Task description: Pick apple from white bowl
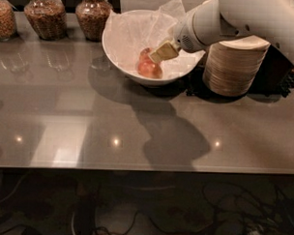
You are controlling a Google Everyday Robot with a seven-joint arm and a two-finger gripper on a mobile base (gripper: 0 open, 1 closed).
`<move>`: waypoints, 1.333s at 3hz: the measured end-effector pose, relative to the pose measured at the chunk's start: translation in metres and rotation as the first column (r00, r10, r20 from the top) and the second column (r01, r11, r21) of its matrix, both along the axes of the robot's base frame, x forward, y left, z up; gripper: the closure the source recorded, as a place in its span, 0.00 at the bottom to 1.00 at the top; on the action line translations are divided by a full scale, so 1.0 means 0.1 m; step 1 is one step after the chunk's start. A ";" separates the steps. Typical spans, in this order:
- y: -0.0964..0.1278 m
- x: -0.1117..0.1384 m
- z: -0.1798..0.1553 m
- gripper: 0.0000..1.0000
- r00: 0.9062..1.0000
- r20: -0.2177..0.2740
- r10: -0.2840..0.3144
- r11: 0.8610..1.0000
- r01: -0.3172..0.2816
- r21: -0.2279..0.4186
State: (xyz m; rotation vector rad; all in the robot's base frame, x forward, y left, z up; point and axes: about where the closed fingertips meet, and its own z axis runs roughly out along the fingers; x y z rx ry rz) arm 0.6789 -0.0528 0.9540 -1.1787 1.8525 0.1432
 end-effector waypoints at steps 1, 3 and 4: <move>0.10 0.05 -0.10 0.39 1.000 -0.016 -0.003 1.000 0.003 0.021; 0.21 0.11 -0.36 0.40 0.997 -0.072 -0.019 0.999 0.022 0.048; 0.20 0.16 -0.50 0.39 0.994 -0.100 -0.037 0.998 0.042 0.049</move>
Offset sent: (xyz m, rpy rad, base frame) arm 0.0139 0.0197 -0.0344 0.0558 0.0674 -0.0301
